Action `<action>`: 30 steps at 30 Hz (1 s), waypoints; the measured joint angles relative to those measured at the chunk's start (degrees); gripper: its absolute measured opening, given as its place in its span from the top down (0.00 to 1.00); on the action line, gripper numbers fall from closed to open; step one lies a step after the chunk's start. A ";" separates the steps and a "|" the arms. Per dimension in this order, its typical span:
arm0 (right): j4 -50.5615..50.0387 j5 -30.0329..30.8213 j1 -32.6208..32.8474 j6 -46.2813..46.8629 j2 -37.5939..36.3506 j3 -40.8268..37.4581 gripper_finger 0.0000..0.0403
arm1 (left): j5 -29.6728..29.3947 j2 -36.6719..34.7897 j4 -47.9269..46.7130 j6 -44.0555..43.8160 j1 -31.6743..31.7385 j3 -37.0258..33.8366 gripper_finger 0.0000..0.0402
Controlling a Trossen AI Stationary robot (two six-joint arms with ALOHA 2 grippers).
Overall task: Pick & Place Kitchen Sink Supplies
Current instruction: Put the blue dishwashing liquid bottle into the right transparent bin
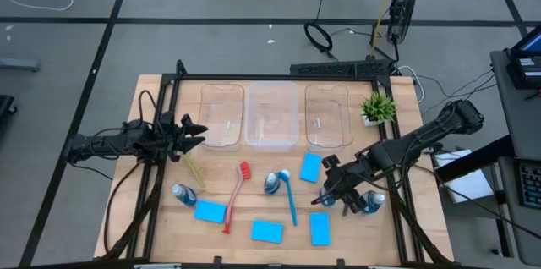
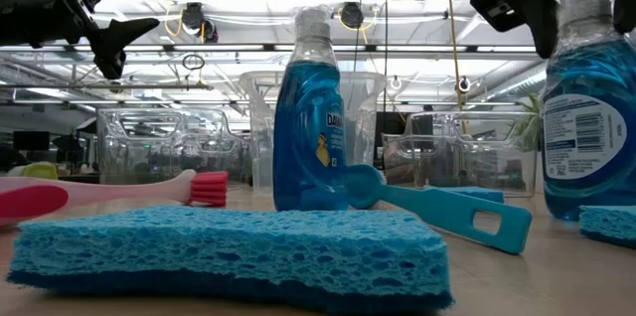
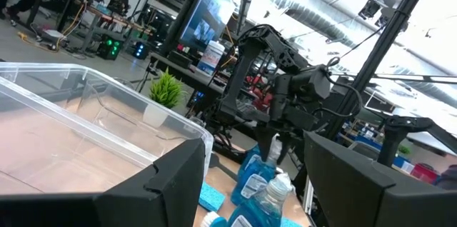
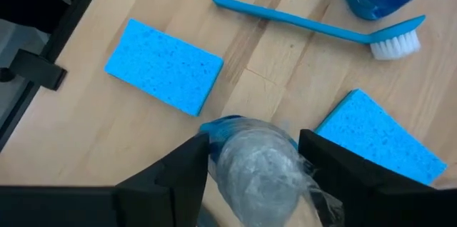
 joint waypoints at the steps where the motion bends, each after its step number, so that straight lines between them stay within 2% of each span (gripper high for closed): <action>1: 0.07 -0.02 0.00 0.01 0.00 0.00 0.50 | 0.00 0.00 0.02 0.02 0.00 0.00 0.40; 10: 0.14 -0.02 0.00 0.02 0.00 0.00 0.51 | -0.02 0.00 0.00 0.02 0.01 0.00 0.40; 21: 0.55 -0.20 0.00 0.20 -0.04 0.02 0.63 | -0.02 0.01 0.00 0.02 0.00 0.00 0.40; 30: 0.37 0.14 -0.01 1.23 -0.04 0.04 0.66 | -0.02 0.00 0.00 0.02 0.00 0.00 0.40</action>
